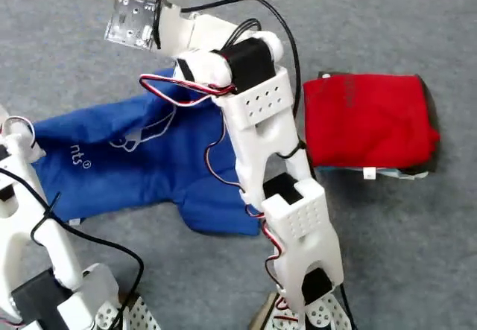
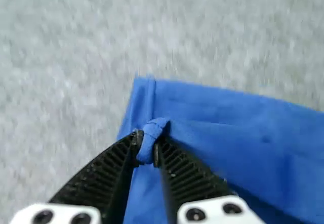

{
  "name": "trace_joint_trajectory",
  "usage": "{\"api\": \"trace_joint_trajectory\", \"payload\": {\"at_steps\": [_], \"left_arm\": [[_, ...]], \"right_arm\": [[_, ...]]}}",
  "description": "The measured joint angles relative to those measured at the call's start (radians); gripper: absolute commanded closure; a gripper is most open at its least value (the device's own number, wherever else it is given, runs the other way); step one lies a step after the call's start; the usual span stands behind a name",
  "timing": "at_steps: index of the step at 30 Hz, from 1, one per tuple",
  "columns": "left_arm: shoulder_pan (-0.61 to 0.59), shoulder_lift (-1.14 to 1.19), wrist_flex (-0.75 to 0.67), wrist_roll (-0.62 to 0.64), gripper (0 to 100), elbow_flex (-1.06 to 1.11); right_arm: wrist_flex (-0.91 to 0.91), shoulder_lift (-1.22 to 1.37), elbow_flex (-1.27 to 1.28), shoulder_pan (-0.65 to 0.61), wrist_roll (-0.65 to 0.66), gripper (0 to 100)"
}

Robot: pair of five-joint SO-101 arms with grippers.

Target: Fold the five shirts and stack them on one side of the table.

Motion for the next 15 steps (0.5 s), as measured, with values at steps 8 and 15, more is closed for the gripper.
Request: {"api": "trace_joint_trajectory", "payload": {"at_steps": [8,15], "left_arm": [[0.000,0.000,0.236,-0.106,98,-0.015],[0.000,-0.064,0.318,-0.180,98,0.048]], "right_arm": [[0.008,-0.049,0.215,-0.025,-0.101,99.5],[-0.008,-0.284,0.671,-0.021,-0.104,99.5]]}}
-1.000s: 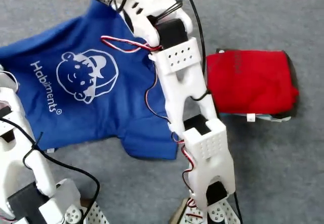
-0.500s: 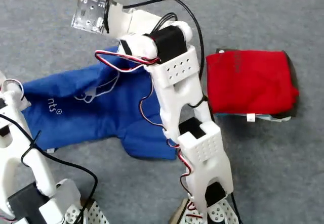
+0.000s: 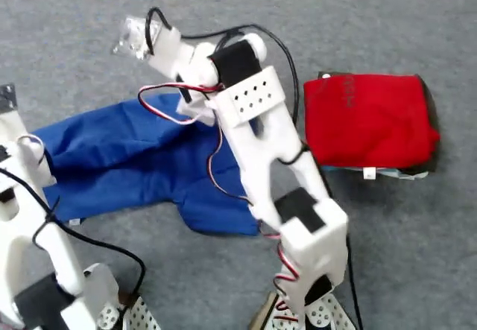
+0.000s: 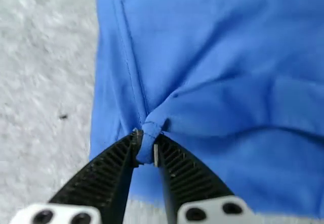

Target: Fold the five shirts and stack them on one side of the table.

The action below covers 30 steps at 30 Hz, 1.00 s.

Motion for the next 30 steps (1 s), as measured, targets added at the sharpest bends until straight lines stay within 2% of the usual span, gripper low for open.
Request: {"api": "trace_joint_trajectory", "payload": {"at_steps": [4,7,11,15,24,27,30], "left_arm": [[-0.009,-0.127,0.015,-0.040,98,0.098],[-0.071,-0.210,0.015,-0.054,98,0.130],[-0.135,-0.236,0.015,-0.091,98,0.137],[-0.143,-0.241,0.015,-0.130,98,0.189],[-0.143,-0.241,0.015,-0.150,98,0.238],[-0.143,-0.241,0.015,-0.150,98,0.238],[-0.143,-0.247,0.015,-0.150,89,0.238]], "right_arm": [[-0.069,-0.146,0.255,0.006,0.000,99.5],[-0.129,-0.261,0.450,0.005,0.000,99.5],[-0.229,-0.410,0.726,0.002,-0.002,99.5],[-0.308,-0.551,0.962,0.003,-0.005,99.5],[-0.384,-0.677,1.197,-0.018,-0.032,98.6],[-0.391,-0.677,1.221,-0.020,-0.032,88.2],[-0.384,-0.677,1.226,-0.031,-0.032,74.7]]}}
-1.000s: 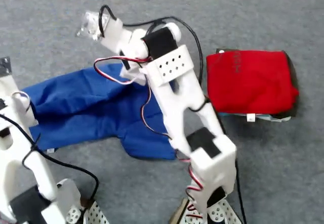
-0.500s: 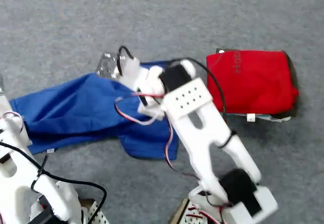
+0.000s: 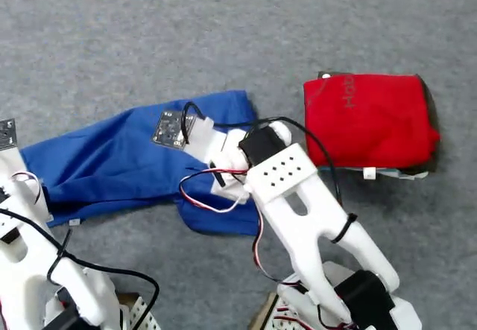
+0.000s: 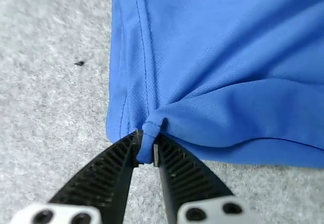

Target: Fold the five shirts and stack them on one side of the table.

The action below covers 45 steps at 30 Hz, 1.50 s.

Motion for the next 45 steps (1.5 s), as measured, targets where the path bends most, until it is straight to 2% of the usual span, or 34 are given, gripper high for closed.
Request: {"api": "trace_joint_trajectory", "payload": {"at_steps": [2,5,8,11,13,14,16,20,23,27,36,45], "left_arm": [[-0.008,-0.005,0.000,0.000,83,0.000],[-0.041,-0.005,0.000,0.000,83,-0.002],[-0.100,-0.005,0.017,0.000,84,-0.054],[-0.137,-0.005,0.081,0.000,87,-0.153],[-0.141,-0.005,0.143,0.003,97,-0.230],[-0.140,-0.005,0.166,0.025,99,-0.265],[-0.129,-0.005,0.196,0.094,96,-0.319],[-0.035,-0.005,0.210,0.258,98,-0.345],[0.064,0.018,0.164,0.338,98,-0.336],[0.149,0.121,0.029,0.405,98,-0.279],[0.158,0.465,-0.227,0.430,98,-0.265],[0.158,0.678,-0.261,0.430,98,-0.333]], "right_arm": [[0.029,-0.009,0.000,-0.020,0.017,70.7],[0.091,-0.064,0.000,-0.060,0.044,72.3],[0.129,-0.118,-0.029,-0.064,0.049,81.7],[0.133,-0.133,-0.060,-0.064,0.049,99.8],[0.100,-0.121,-0.063,-0.064,0.049,96.3],[0.075,-0.100,-0.063,-0.064,0.049,97.4],[0.015,-0.032,-0.063,-0.066,0.028,99.5],[-0.098,0.166,-0.100,-0.066,-0.003,99.5],[-0.152,0.322,-0.152,-0.066,-0.005,99.5],[-0.173,0.489,-0.219,-0.066,-0.005,99.5],[-0.178,0.582,-0.226,-0.066,-0.005,99.5],[-0.163,0.517,-0.103,-0.124,-0.005,99.5]]}}
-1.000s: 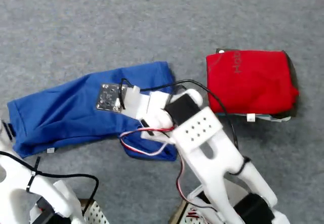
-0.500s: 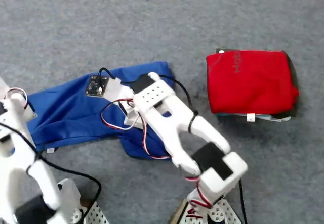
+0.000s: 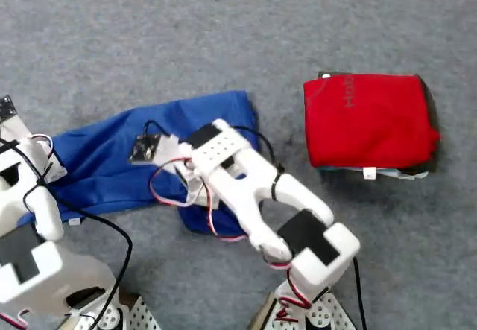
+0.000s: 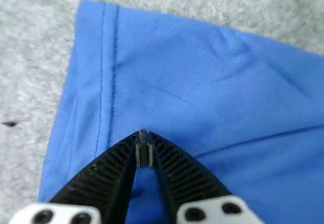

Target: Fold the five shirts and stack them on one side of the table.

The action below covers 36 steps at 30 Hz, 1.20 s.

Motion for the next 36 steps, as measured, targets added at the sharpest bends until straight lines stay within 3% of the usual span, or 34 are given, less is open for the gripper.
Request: {"api": "trace_joint_trajectory", "payload": {"at_steps": [10,20,30,36], "left_arm": [[0.000,0.015,-0.002,0.000,98,-0.015],[0.000,0.018,-0.002,0.000,98,-0.025],[-0.008,0.018,-0.008,0.028,98,-0.028],[-0.034,0.020,-0.083,0.028,98,-0.054]], "right_arm": [[0.012,-0.057,0.086,-0.115,0.000,99.5],[0.140,-0.147,-0.089,-0.017,0.035,99.5],[0.002,0.040,-0.040,-0.014,0.035,99.5],[-0.015,0.091,-0.040,-0.104,0.035,99.5]]}}
